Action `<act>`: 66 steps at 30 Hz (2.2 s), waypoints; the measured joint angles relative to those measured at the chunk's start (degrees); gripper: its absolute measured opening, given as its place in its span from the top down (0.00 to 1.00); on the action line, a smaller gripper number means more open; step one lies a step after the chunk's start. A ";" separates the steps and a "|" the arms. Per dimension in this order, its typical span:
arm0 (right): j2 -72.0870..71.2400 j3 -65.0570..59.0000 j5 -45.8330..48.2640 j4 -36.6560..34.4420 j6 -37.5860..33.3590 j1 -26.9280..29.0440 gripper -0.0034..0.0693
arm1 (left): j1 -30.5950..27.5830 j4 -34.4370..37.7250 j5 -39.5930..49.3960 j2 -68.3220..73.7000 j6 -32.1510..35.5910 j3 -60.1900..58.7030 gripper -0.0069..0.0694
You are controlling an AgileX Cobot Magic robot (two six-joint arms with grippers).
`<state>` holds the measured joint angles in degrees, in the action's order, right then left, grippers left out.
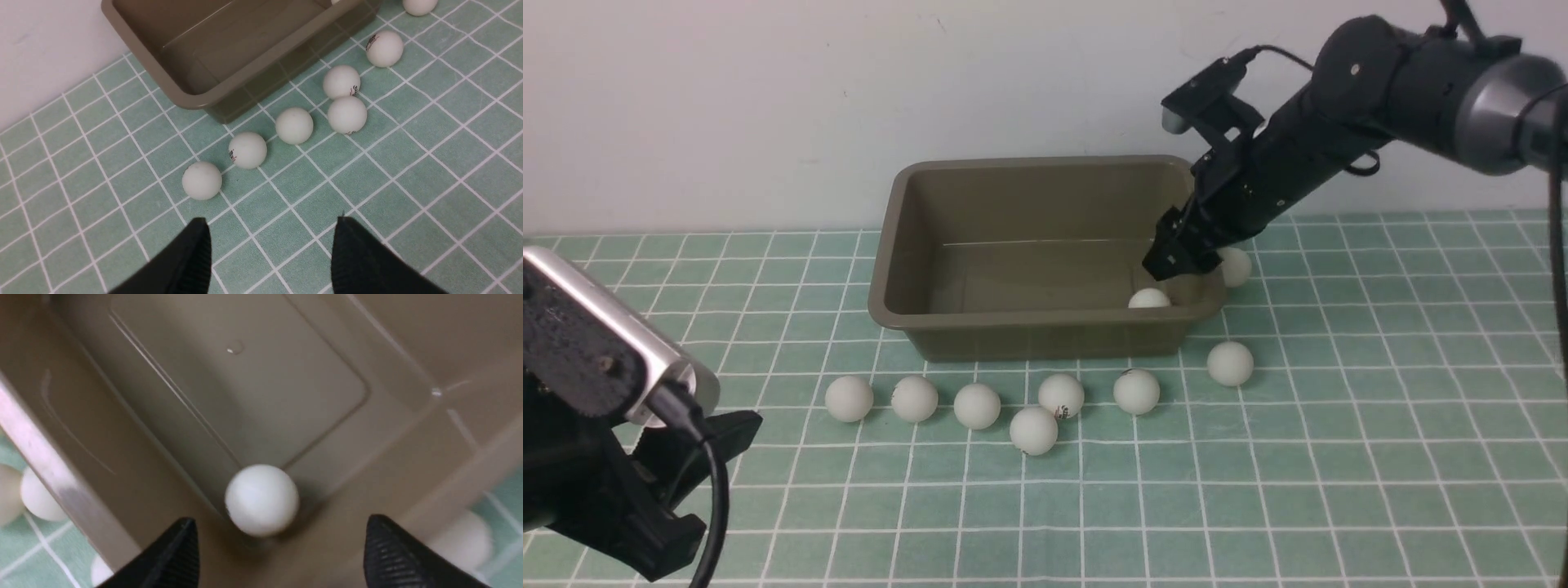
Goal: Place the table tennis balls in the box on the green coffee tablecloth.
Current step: 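Release the ping pong ball into the bin and lift the gripper away, then reach for and grasp a ping pong ball on the table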
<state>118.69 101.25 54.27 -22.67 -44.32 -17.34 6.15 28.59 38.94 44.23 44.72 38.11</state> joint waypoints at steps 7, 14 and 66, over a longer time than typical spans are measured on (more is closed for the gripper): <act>-6.83 0.00 3.48 6.79 4.68 2.22 0.34 | 0.00 0.00 0.00 0.00 -0.05 0.00 0.43; -17.72 0.00 12.09 7.62 8.67 6.24 0.37 | 0.00 0.00 -0.25 0.00 -0.05 0.00 0.43; -9.00 -36.20 -20.30 -25.86 -19.97 6.24 0.37 | 0.00 0.00 -0.43 0.00 -0.05 0.00 0.43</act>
<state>109.69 65.05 33.97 -48.53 -64.29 -11.10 6.15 28.59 38.51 44.23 44.67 38.11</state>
